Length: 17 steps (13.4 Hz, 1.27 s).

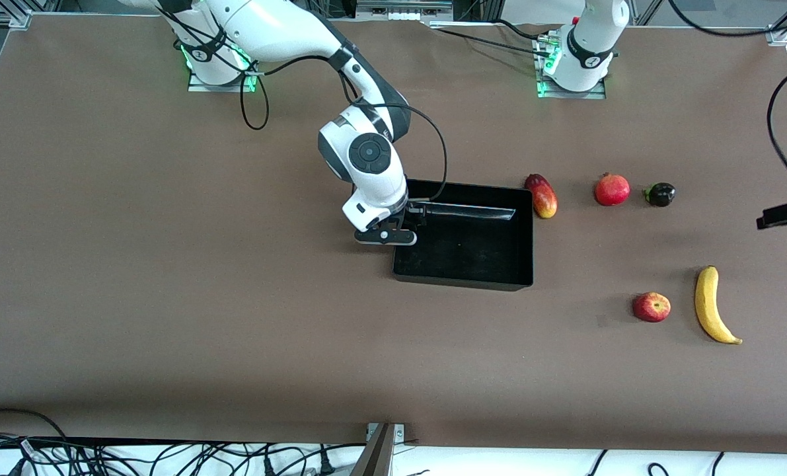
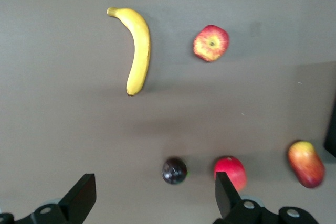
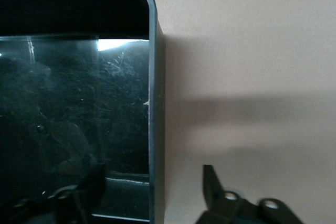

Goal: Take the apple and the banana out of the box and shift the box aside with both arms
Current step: 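Grip the tray rim with the right gripper while the left gripper withdraws, then drag the black tray with the right gripper toward the right arm's base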

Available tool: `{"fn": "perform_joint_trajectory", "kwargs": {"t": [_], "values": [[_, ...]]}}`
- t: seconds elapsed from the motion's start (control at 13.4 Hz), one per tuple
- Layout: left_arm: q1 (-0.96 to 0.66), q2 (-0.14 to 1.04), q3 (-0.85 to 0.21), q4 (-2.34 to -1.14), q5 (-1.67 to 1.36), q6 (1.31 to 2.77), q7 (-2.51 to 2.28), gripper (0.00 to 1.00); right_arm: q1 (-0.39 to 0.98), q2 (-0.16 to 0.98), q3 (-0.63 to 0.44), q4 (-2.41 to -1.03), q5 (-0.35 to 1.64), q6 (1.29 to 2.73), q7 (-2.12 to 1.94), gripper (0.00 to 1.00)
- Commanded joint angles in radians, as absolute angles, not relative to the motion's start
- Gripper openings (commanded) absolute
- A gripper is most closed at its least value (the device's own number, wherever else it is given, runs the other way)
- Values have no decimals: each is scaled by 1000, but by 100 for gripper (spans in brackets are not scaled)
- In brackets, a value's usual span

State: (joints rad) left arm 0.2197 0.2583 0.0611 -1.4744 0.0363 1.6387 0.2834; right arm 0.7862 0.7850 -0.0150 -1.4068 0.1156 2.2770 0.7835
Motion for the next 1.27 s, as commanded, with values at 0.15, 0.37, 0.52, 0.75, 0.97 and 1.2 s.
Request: {"fn": "perform_joint_trajectory", "kwargs": {"t": [0.15, 0.37, 0.52, 0.75, 0.97, 1.2], "values": [[102, 51, 61, -1520, 23, 1557, 120, 100, 804, 836, -29, -1377, 75, 2289, 818, 0], [31, -53, 52, -1534, 18, 1470, 38, 100, 764, 807, -38, -1374, 75, 2266, 775, 0], [-5, -132, 43, -1586, 11, 1453, -15, 100, 697, 752, -38, -1374, 87, 2167, 650, 0], [-23, -186, 23, -1597, 0, 1388, -21, 100, 563, 652, -40, -1391, 91, 2004, 436, 0], [-55, -189, 21, -1595, 0, 1368, -67, 100, 407, 519, -46, -1567, 95, 1996, 226, 0], [-55, -189, 20, -1595, 0, 1361, -67, 100, 293, 418, -78, -1750, 97, 2063, 60, 0]]}}
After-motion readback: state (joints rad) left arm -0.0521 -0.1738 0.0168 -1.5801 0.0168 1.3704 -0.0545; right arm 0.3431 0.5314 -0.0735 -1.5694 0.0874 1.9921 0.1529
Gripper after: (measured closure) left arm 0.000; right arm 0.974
